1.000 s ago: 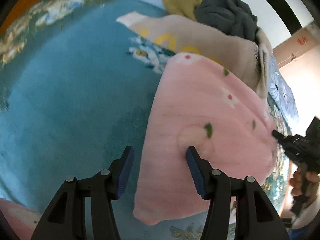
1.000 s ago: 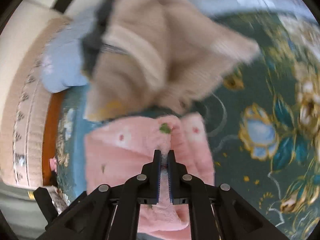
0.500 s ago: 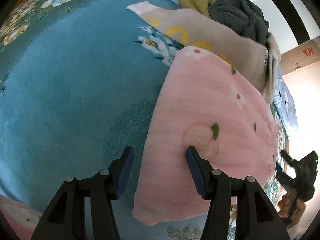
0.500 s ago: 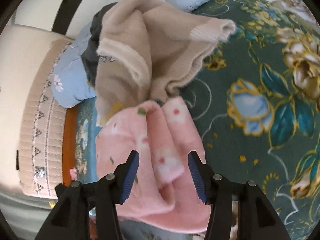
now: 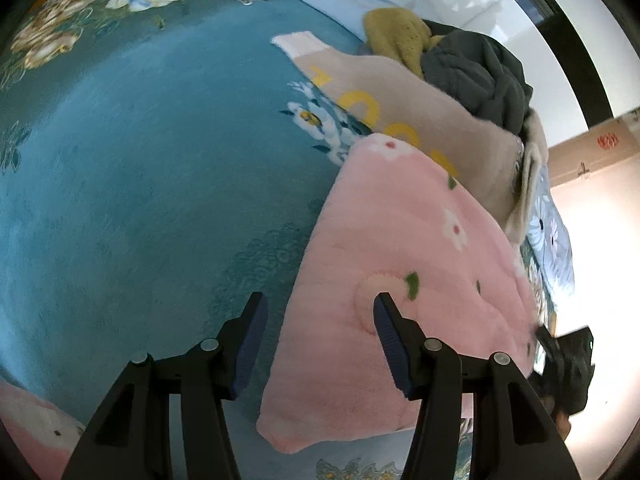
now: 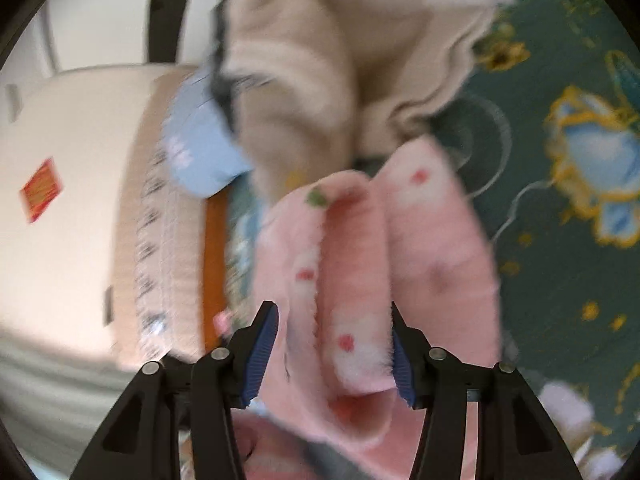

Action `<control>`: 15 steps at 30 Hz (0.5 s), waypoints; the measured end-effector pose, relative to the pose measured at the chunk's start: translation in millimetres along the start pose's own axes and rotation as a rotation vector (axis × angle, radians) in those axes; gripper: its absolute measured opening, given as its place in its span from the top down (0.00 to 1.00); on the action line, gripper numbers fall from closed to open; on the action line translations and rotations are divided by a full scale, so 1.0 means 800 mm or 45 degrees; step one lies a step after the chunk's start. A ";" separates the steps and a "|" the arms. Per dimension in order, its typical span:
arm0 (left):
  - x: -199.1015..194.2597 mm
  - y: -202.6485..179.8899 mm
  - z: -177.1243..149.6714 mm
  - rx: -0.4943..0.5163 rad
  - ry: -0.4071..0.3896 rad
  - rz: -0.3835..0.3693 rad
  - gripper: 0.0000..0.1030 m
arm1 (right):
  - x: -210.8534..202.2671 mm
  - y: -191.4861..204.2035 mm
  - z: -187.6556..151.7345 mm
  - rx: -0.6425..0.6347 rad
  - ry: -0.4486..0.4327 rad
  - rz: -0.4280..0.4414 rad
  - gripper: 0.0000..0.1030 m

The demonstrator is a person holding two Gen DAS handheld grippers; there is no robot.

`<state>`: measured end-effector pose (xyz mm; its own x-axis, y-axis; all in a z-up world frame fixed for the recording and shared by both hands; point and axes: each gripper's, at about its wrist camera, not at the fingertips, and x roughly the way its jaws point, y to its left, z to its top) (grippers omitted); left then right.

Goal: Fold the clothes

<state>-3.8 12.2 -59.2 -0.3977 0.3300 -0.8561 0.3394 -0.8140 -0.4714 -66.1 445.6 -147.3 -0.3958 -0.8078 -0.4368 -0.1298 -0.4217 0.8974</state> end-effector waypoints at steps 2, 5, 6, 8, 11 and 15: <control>0.001 -0.002 -0.004 -0.002 0.005 0.001 0.46 | -0.014 0.003 -0.015 -0.025 0.000 0.043 0.46; 0.007 -0.005 0.005 0.029 0.021 0.005 0.46 | -0.018 0.004 -0.033 -0.063 0.018 -0.033 0.46; 0.007 -0.007 0.005 0.040 0.027 0.010 0.46 | -0.015 0.006 -0.037 -0.089 0.027 -0.071 0.46; 0.006 -0.011 0.004 0.057 0.030 0.022 0.46 | -0.009 0.018 -0.043 -0.160 0.028 -0.149 0.42; 0.007 -0.008 0.007 0.044 0.020 0.024 0.46 | 0.005 0.042 -0.041 -0.287 0.000 -0.267 0.42; 0.005 -0.003 0.008 0.018 0.006 0.029 0.46 | 0.016 0.069 -0.024 -0.405 -0.054 -0.404 0.42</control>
<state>-11.8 12.3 -59.6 -0.3863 0.3136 -0.8674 0.3360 -0.8280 -0.4489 -60.6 404.1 -104.4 -0.4194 -0.6029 -0.6786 0.0325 -0.7571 0.6525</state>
